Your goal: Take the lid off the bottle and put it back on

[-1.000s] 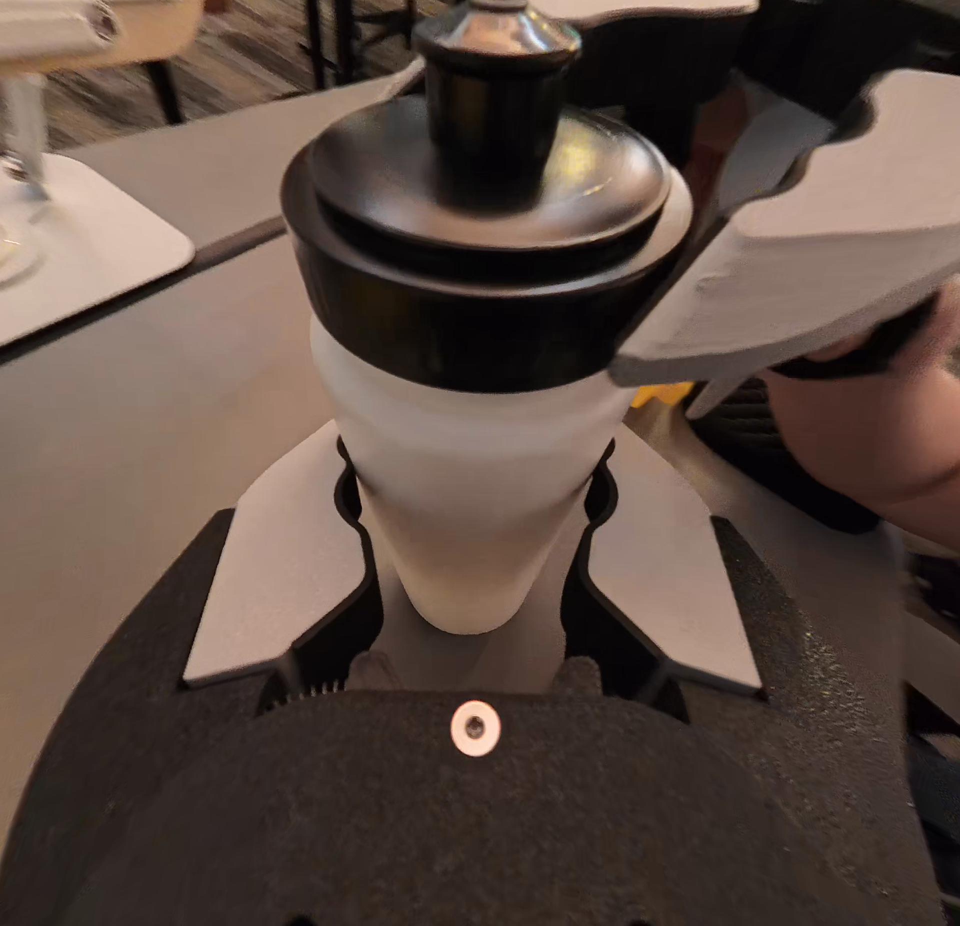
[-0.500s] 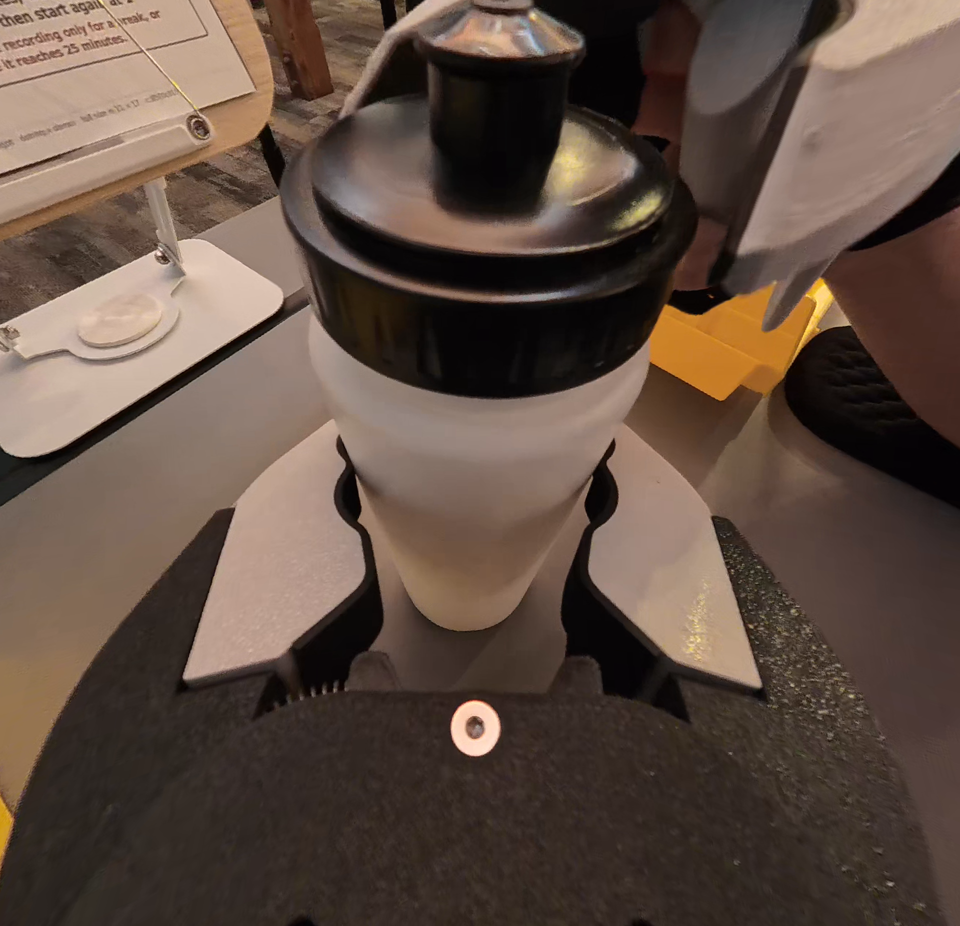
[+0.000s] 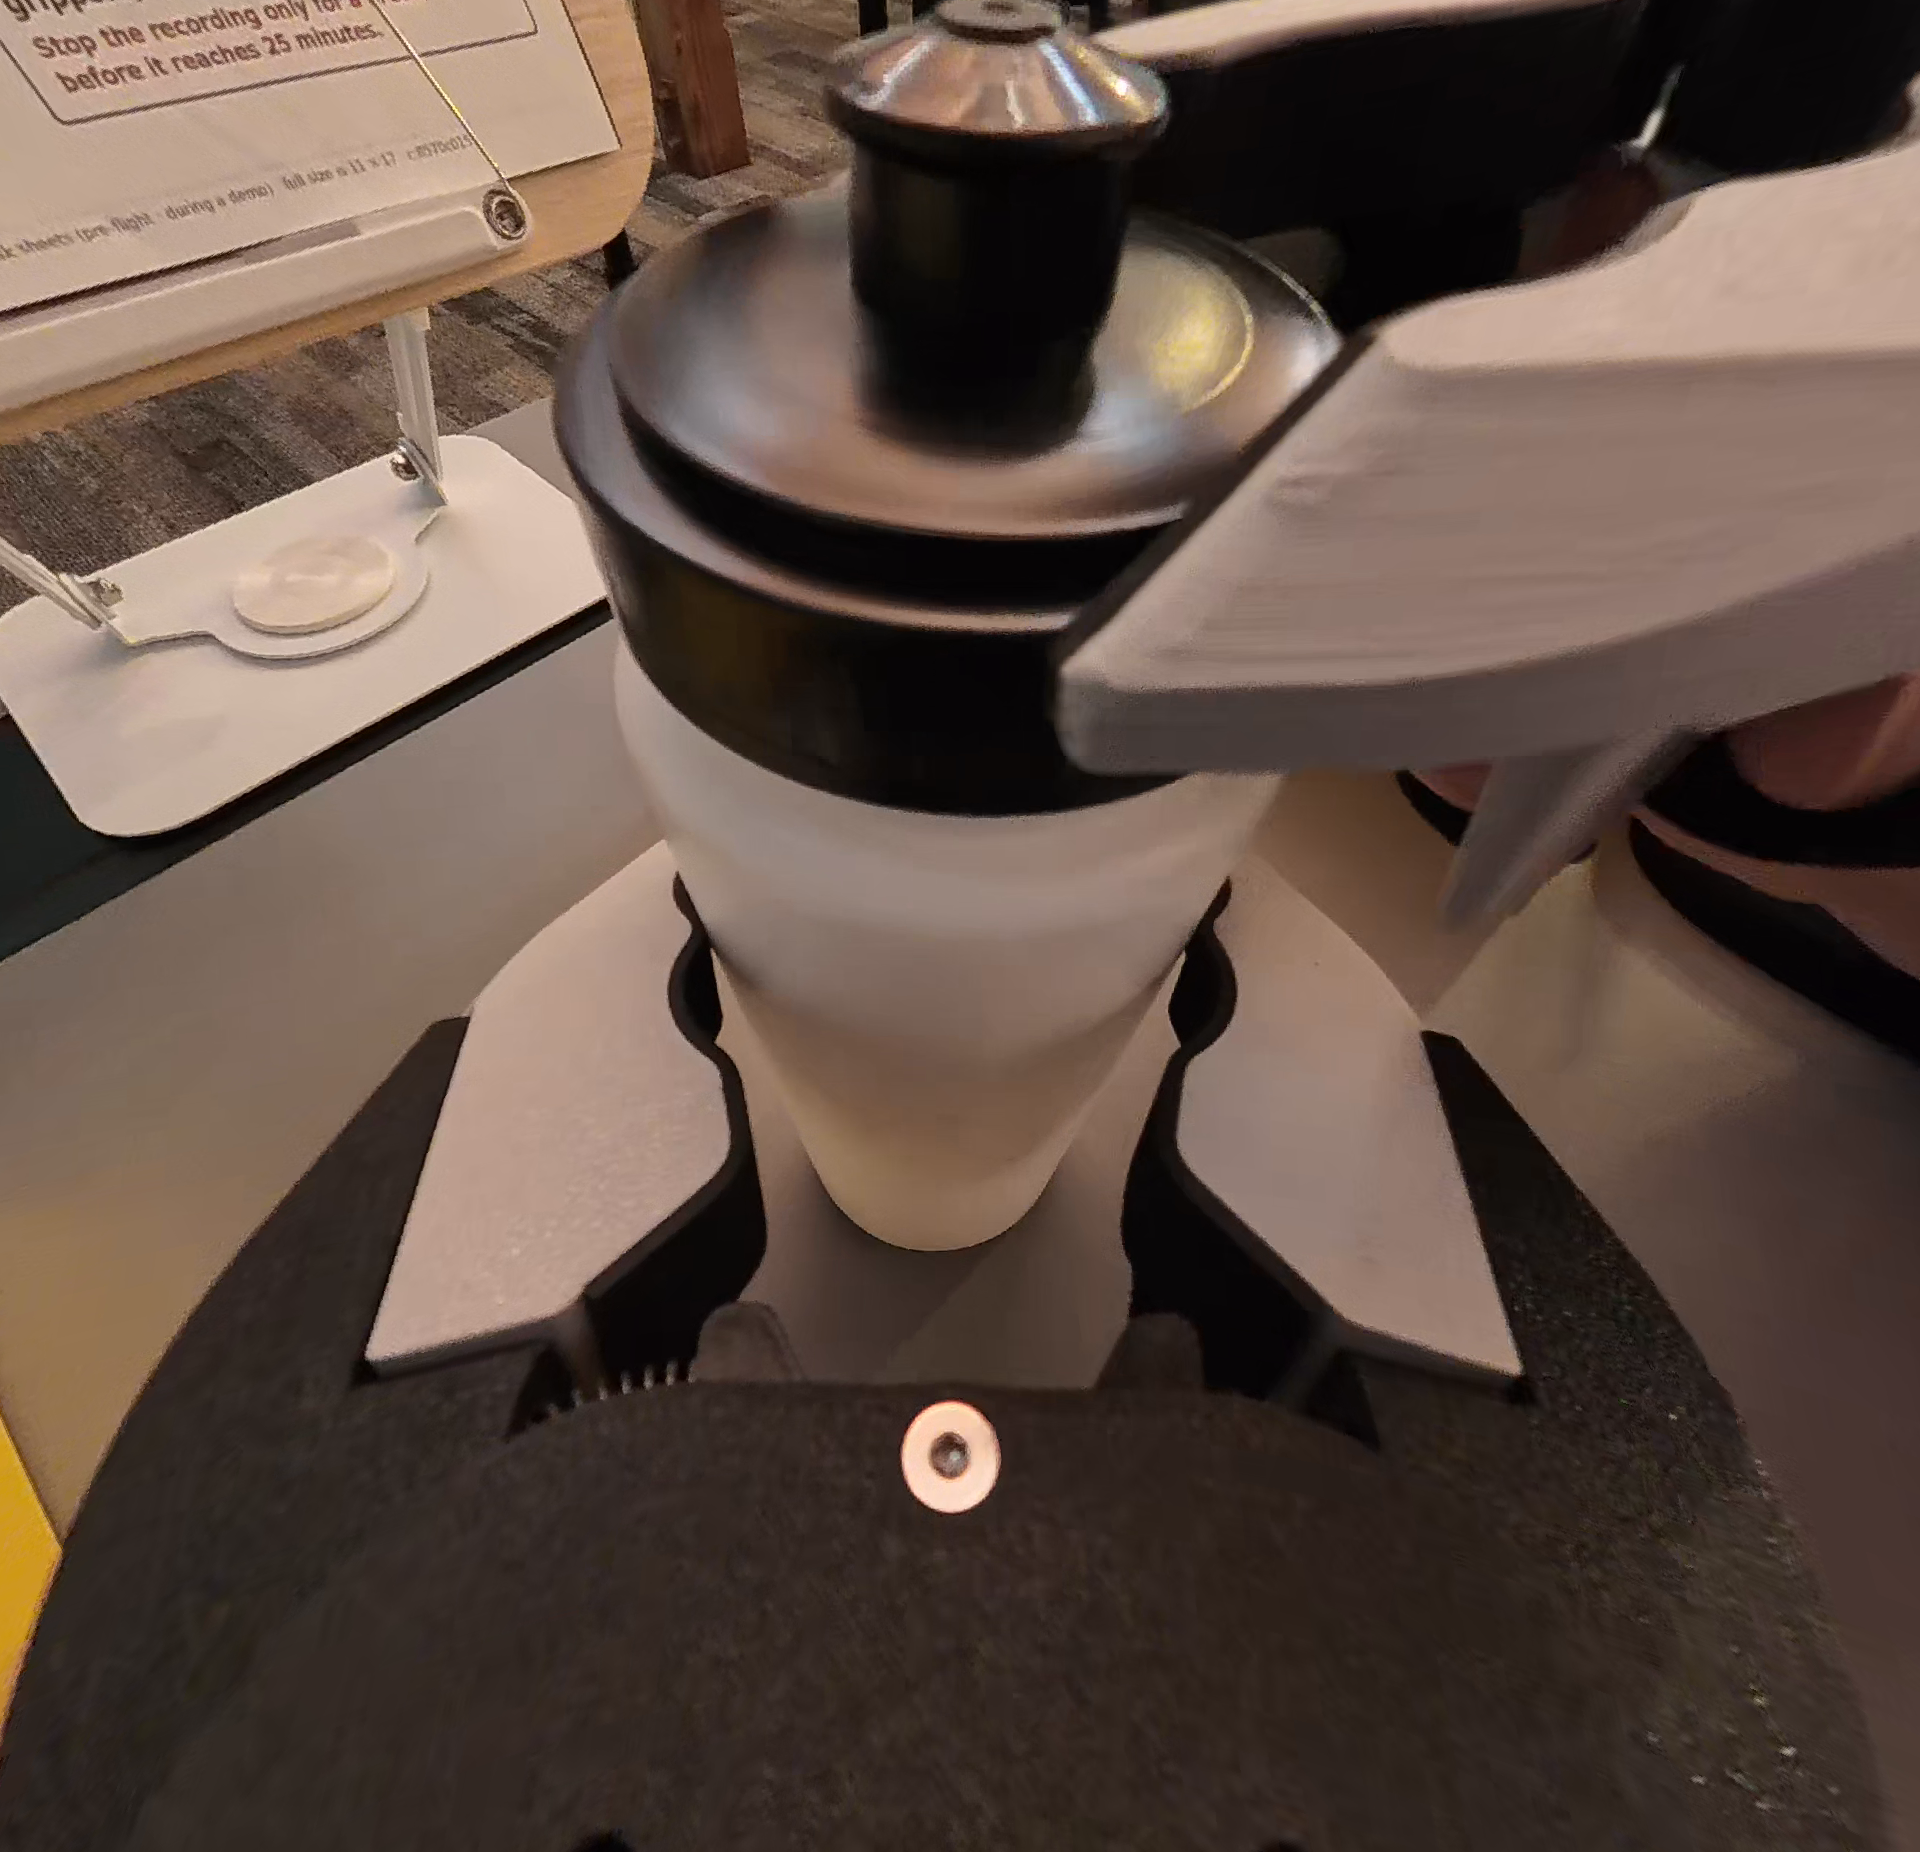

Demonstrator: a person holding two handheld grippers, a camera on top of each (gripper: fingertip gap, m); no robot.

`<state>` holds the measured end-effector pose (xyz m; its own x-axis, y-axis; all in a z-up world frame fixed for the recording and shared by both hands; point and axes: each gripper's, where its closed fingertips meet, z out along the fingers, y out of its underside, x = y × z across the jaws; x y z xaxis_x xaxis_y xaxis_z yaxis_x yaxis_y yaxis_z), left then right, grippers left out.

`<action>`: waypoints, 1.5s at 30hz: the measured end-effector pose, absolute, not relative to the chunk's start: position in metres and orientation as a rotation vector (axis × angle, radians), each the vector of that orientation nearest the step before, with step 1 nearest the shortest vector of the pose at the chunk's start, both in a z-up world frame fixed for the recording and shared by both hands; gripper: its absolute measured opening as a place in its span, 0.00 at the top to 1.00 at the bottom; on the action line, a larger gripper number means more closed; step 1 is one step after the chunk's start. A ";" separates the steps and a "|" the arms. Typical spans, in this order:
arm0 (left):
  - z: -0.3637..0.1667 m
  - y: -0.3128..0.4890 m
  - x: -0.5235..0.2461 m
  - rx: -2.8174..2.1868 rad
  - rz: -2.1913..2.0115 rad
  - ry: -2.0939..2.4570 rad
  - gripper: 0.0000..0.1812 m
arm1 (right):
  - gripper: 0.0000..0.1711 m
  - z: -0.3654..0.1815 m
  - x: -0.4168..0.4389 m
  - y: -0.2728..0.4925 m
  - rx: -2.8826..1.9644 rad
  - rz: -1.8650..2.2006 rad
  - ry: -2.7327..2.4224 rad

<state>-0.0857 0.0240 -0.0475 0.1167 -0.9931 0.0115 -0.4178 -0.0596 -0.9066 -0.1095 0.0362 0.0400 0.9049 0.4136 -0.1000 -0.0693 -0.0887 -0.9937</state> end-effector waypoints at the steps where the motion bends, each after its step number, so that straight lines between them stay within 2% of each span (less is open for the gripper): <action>1: -0.047 0.024 -0.086 -1.597 -0.917 1.418 0.52 | 0.58 0.040 -0.109 0.036 -1.618 0.397 -0.258; 8: -0.047 0.009 -0.081 -1.533 -1.041 1.528 0.52 | 0.52 0.044 -0.105 0.022 -1.643 0.497 -0.582; 12: -0.048 -0.004 -0.080 -1.442 -1.082 1.633 0.52 | 0.54 0.034 -0.104 0.012 -1.679 0.568 -0.697; 14: -0.047 -0.006 -0.080 -1.435 -1.094 1.643 0.52 | 0.58 0.033 -0.109 0.008 -1.656 0.586 -0.749; 24: -0.047 0.024 -0.085 -1.580 -0.957 1.445 0.52 | 0.58 0.036 -0.108 0.038 -1.637 0.291 -0.335; 28: -0.047 0.020 -0.084 -1.555 -1.001 1.489 0.52 | 0.58 0.036 -0.109 0.036 -1.657 0.366 -0.412; 29: -0.047 0.016 -0.083 -1.540 -1.019 1.513 0.52 | 0.57 0.037 -0.108 0.033 -1.652 0.410 -0.463; 31: -0.047 0.008 -0.081 -1.500 -1.056 1.557 0.52 | 0.47 0.037 -0.101 0.031 -1.660 0.451 -0.531; 35: -0.047 -0.009 -0.079 -1.388 -1.136 1.655 0.52 | 0.51 0.032 -0.107 0.012 -1.657 0.566 -0.720; 36: -0.046 -0.012 -0.079 -1.375 -1.149 1.671 0.52 | 0.57 0.031 -0.112 0.007 -1.646 0.598 -0.764; 45: -0.046 0.011 -0.081 -1.520 -1.084 1.516 0.52 | 0.57 0.033 -0.109 0.034 -1.678 0.408 -0.444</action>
<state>-0.0811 0.0113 -0.0457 -0.0456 -0.9963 0.0726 -0.3906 -0.0491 -0.9193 -0.1091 0.0336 0.0334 0.8615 0.5075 -0.0176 0.0599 -0.1361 -0.9889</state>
